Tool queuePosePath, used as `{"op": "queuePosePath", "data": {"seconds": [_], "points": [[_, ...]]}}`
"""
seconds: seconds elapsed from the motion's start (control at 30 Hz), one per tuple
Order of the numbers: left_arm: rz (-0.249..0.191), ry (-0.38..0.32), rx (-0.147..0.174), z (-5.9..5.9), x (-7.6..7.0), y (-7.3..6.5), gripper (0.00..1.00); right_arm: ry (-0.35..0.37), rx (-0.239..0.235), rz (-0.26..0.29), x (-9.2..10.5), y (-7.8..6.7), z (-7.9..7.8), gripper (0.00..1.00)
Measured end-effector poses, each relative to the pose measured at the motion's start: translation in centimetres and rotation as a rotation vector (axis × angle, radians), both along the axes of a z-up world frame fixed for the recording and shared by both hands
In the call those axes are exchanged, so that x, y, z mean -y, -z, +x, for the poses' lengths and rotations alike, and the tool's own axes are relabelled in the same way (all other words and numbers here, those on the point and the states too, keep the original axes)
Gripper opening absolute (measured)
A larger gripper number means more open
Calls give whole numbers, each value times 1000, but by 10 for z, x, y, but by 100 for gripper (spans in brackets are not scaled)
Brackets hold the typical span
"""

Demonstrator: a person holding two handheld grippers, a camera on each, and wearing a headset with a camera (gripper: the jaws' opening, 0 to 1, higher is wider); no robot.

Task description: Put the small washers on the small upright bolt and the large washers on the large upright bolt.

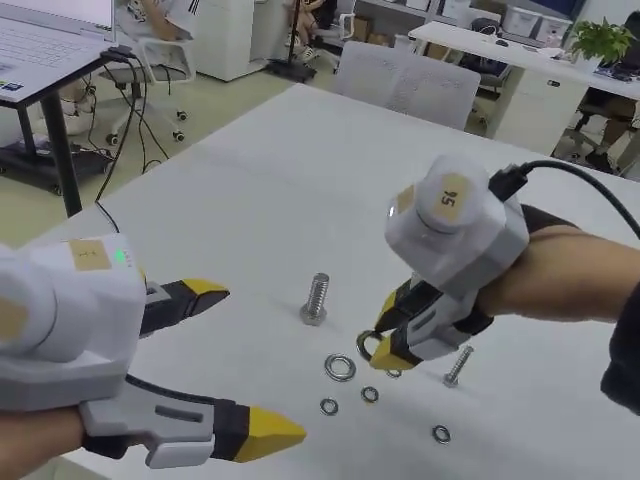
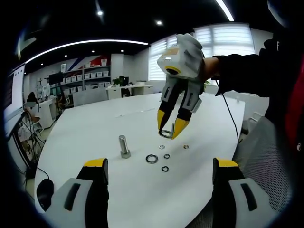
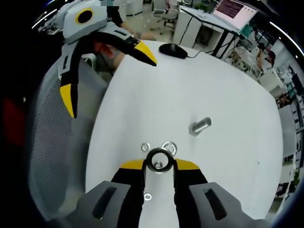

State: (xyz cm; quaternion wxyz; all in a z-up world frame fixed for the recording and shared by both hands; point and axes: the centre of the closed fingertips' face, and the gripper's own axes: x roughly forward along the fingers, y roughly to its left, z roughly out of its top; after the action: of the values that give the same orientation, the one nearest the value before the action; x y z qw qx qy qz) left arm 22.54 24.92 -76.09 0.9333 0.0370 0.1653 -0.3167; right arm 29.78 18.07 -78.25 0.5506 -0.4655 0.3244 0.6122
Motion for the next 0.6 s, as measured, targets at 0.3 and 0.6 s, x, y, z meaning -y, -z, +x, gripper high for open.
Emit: {"op": "queuePosePath", "data": {"seconds": [0.3,0.6], "points": [[-9,-59,9,5,-12,-4,90,-15,44,25,-21,-21,21,23],[22,-134,16,11,-26,-2,89,-31,57,48,-45,-28,34,23]]}}
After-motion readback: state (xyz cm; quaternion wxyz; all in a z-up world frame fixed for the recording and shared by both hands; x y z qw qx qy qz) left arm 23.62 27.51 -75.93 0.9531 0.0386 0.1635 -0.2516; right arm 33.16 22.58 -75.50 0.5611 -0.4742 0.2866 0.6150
